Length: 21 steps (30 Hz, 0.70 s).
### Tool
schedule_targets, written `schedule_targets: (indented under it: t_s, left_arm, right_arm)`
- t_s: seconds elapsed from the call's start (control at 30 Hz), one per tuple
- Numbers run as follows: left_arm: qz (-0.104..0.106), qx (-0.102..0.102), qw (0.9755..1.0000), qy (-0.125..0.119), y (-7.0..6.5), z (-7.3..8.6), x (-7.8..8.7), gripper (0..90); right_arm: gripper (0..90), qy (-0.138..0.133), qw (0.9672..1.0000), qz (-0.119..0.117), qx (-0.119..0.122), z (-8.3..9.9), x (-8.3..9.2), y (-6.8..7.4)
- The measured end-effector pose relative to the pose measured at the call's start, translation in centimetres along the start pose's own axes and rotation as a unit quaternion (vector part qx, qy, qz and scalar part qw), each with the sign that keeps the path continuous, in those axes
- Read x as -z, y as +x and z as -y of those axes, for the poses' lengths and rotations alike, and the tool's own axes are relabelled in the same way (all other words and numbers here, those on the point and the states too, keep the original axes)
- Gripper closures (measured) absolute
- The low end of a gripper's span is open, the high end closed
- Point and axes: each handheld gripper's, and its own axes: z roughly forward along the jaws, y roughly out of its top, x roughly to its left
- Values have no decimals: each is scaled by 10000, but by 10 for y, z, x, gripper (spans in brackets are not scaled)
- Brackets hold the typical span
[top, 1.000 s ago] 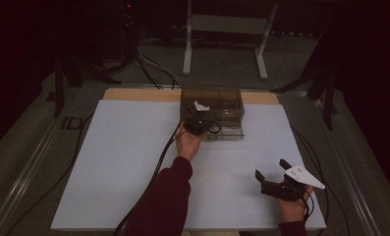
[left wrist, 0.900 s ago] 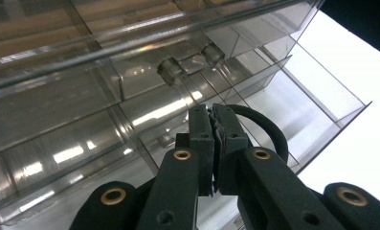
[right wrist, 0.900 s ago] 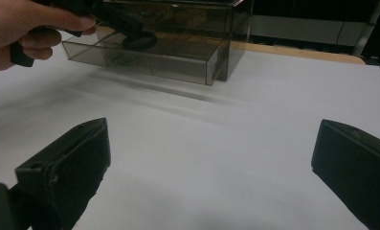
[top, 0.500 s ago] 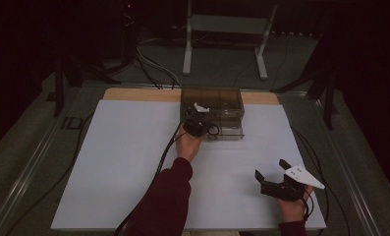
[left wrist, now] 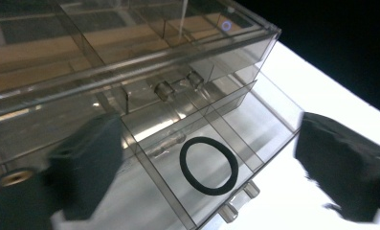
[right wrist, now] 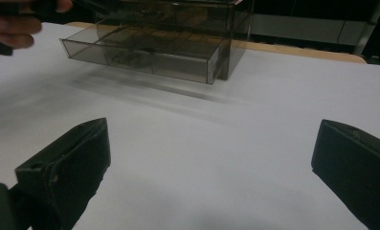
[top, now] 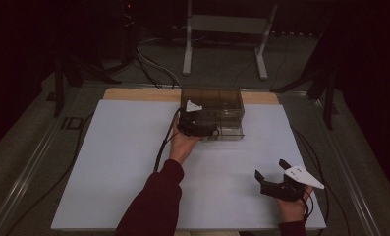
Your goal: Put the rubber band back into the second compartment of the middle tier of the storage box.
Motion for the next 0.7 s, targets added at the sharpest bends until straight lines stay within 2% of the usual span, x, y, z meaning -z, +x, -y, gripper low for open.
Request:
schedule_targets:
  t_s: [0.03,0.1,0.27,0.47,0.53,0.7]
  left_arm:
    - [14,22,10000,-5,2,-1,3,66]
    - [47,42,10000,-34,5,-3,9,10]
    - [-241,-11,9993,-286,14,-3,28,2]
    - [-495,-72,9980,-396,27,-1,50,2]
    - [-534,-142,9977,-400,30,0,56,2]
    - [-527,-135,9975,-445,39,2,72,2]
  right_arm:
    - [0,0,10000,0,0,0,0,0]
    - [0,-8,10000,-1,-1,0,0,0]
    - [0,-18,10000,-6,-21,0,1,0]
    - [0,-21,10000,-7,-12,0,1,1]
    - [0,-13,10000,-7,0,0,1,1]
    - [0,-13,10000,1,-11,0,2,1]
